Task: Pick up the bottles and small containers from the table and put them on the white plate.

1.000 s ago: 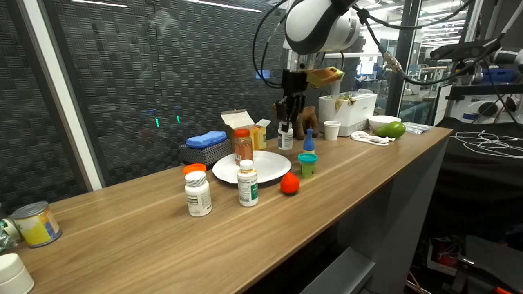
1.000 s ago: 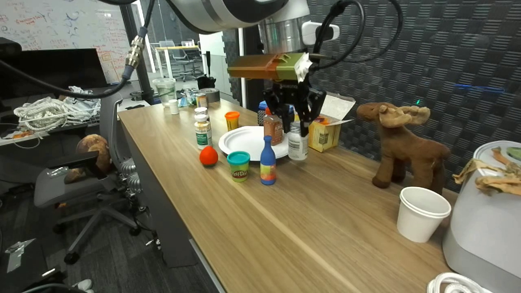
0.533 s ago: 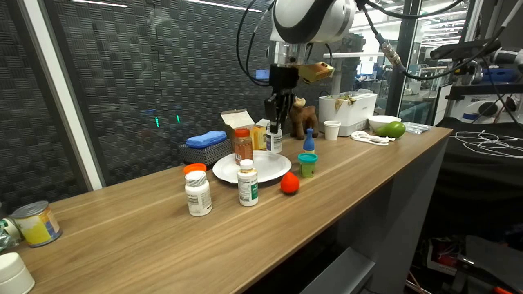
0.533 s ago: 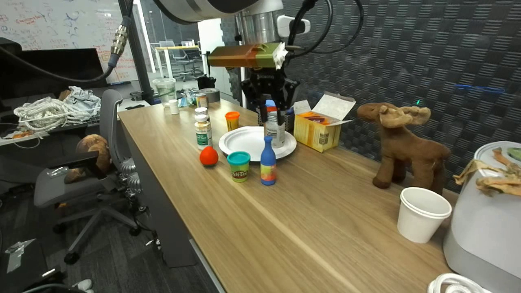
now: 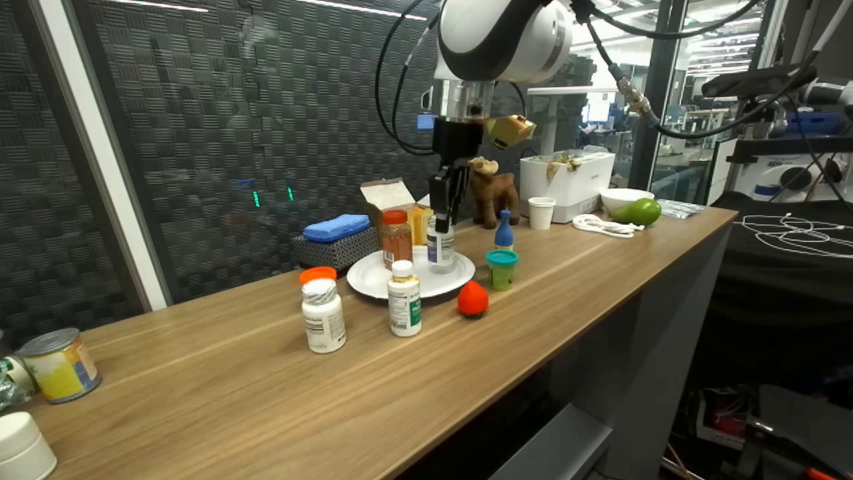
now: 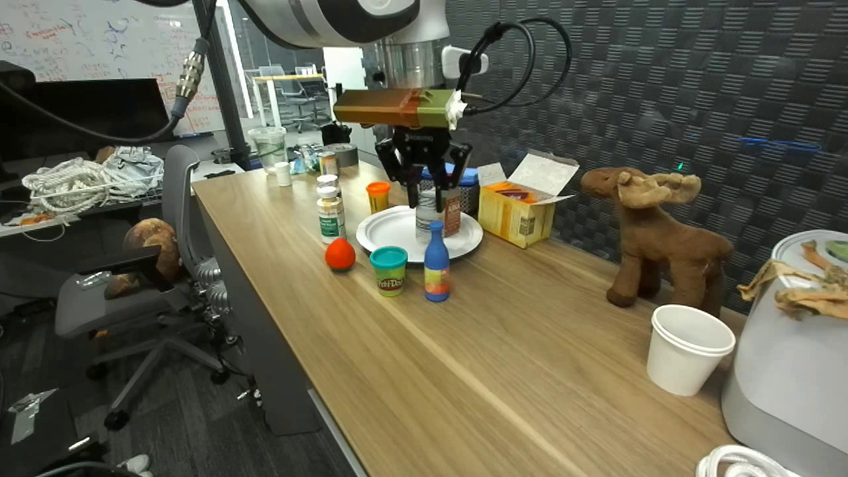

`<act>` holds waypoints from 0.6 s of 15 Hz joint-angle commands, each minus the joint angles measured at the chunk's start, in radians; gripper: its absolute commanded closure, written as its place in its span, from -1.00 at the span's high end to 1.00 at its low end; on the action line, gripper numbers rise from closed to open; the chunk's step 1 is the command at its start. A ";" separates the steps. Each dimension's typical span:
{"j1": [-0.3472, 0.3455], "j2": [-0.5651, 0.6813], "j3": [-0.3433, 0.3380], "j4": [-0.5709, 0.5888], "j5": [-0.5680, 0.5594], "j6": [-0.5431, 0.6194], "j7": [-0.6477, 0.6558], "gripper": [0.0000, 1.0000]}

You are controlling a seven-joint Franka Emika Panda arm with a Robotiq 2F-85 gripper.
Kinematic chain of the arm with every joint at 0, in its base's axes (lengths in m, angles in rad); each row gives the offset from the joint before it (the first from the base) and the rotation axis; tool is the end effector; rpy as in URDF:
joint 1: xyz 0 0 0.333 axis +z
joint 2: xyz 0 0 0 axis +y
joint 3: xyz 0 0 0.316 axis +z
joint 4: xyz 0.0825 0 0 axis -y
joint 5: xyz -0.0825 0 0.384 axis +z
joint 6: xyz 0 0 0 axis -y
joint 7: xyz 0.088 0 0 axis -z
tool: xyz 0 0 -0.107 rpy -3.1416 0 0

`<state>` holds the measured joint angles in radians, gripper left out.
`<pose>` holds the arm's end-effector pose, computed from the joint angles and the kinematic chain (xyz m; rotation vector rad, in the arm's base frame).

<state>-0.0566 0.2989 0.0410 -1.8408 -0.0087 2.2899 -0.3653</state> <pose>0.6428 -0.0120 0.3809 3.0613 0.5448 0.2316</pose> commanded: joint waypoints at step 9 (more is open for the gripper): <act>-0.020 0.055 0.015 0.051 0.055 0.044 -0.091 -0.63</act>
<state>-0.0638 0.3385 0.0417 -1.8238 0.0243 2.3132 -0.4291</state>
